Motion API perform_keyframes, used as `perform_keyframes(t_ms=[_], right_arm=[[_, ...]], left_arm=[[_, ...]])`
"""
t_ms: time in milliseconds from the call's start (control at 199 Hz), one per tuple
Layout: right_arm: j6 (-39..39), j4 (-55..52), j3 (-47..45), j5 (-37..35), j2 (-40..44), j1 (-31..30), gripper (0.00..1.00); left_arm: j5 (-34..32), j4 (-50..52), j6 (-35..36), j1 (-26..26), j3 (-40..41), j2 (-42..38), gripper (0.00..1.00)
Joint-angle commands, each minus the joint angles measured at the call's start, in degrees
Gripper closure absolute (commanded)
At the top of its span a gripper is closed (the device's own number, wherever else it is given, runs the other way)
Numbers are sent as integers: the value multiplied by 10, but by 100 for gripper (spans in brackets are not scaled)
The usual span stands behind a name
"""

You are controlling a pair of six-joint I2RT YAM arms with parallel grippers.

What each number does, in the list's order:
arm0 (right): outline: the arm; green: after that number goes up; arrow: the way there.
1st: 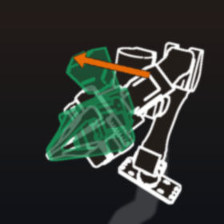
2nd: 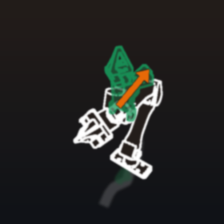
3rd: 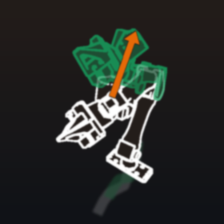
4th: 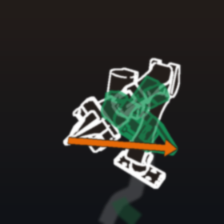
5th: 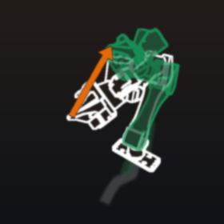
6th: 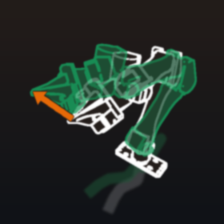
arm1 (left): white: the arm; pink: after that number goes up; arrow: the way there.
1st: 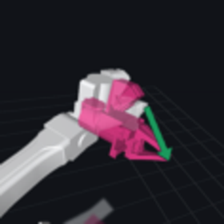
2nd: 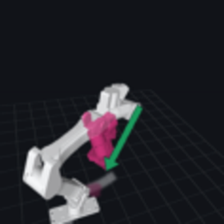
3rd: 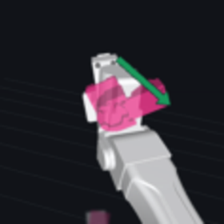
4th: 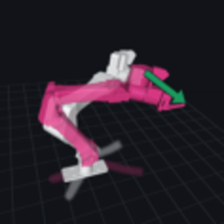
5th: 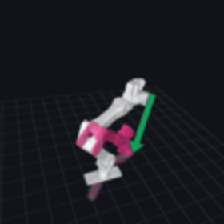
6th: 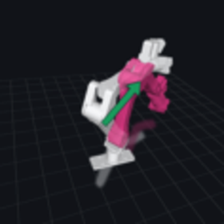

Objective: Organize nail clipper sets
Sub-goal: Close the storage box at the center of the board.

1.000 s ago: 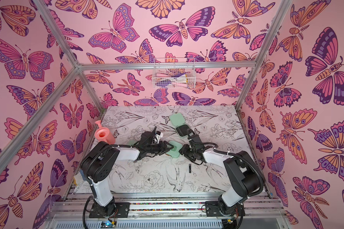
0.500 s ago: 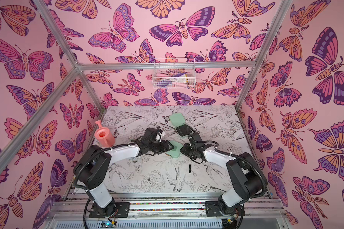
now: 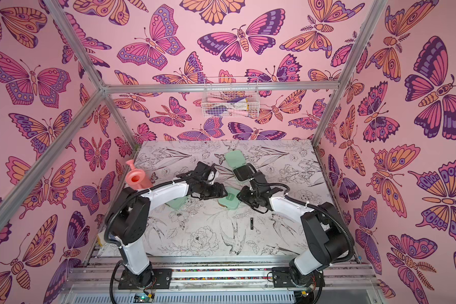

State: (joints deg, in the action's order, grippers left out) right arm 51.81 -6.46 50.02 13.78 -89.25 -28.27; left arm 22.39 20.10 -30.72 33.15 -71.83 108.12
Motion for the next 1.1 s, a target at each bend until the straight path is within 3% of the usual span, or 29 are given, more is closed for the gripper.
perform_keyframes(t_ms=[0,342,1095], right_arm=[[-17,-26,22,5,-5,-5,58],[-10,-16,38,14,-62,-4,60],[19,46,19,31,-119,-5,64]], left_arm=[[12,28,20,0,-4,12,30],[-3,30,27,1,-14,61,32],[-25,41,34,3,-9,66,34]])
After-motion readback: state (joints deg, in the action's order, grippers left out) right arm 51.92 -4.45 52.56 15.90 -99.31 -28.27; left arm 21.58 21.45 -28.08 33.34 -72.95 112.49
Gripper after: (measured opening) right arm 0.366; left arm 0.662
